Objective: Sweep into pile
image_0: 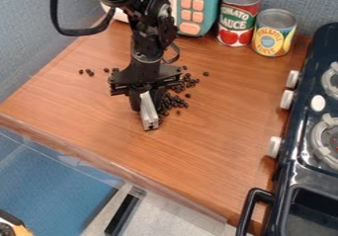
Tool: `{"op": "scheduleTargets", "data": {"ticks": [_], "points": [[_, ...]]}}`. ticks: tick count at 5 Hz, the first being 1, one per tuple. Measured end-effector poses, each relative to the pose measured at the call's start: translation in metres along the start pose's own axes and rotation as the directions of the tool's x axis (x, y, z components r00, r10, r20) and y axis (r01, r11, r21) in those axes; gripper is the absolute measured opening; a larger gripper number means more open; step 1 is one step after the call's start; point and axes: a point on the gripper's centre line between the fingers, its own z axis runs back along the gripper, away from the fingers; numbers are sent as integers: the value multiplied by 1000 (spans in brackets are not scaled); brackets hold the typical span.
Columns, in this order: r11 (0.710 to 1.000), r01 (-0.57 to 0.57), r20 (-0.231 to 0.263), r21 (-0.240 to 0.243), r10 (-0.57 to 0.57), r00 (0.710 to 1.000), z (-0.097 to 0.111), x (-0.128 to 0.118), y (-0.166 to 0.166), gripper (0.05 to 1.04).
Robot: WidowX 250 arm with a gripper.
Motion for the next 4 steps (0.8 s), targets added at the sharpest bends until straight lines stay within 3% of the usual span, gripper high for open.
{"op": "scheduleTargets", "data": {"ticks": [2, 4], "points": [[1000, 26, 2, -11, -26, 1000, 0, -4, -12, 372], [997, 39, -17, -67, -40, 999, 18, -19, -20, 372]]}}
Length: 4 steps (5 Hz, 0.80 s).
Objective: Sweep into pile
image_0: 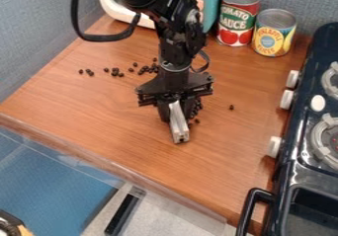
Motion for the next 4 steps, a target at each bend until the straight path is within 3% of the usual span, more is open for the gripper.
{"op": "scheduleTargets", "data": {"ticks": [1, 2, 4], "points": [[997, -42, 41, -62, 45, 998, 32, 16, 12, 372], [992, -85, 102, -91, 94, 990, 65, 33, 32, 372], [970, -241, 97, 23, 238, 966, 72, 62, 107, 372]]}}
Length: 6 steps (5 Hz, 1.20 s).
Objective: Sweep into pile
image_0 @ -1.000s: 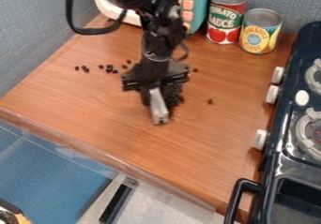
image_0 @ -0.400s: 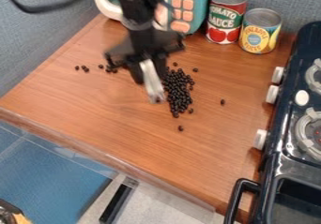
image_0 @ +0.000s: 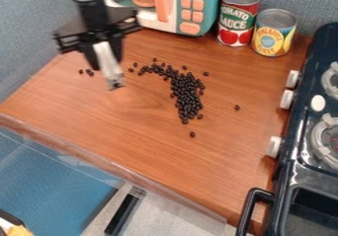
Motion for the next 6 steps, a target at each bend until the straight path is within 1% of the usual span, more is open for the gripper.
{"op": "scheduleTargets", "data": {"ticks": [1, 2, 3, 4, 5, 6], "points": [[990, -132, -7, 55, 133, 991, -16, 13, 34, 372], [972, -202, -25, 121, 207, 978, -33, 11, 60, 372], [967, -172, -60, 188, 187, 981, -56, 7, 71, 372], [971, -4, -109, 240, 31, 994, -76, 4, 70, 372], [962, 146, -147, 232, -114, 983, -78, 12, 65, 372], [936, 295, -223, 193, -251, 942, -82, 22, 58, 372]]}}
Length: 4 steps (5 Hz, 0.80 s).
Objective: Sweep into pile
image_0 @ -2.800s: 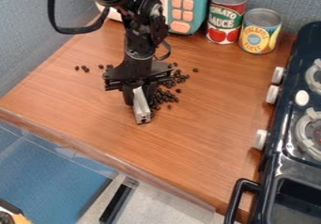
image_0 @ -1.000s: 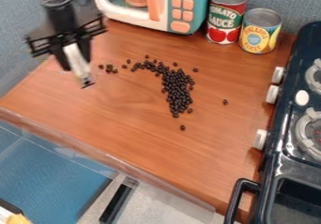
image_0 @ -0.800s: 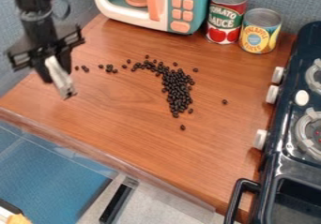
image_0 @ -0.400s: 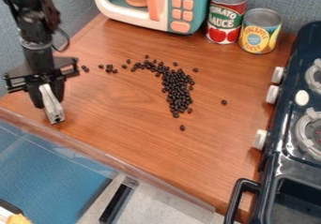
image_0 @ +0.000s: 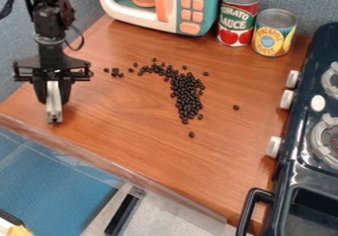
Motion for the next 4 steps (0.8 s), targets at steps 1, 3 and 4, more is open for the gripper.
{"op": "scheduleTargets", "data": {"ticks": [1, 3, 4], "points": [[998, 66, -46, -20, -66, 997, 4, 12, -4, 372], [993, 112, -45, -35, -113, 993, -4, 28, -3, 372], [991, 136, -20, 7, -136, 991, -9, 30, 0, 372]]}}
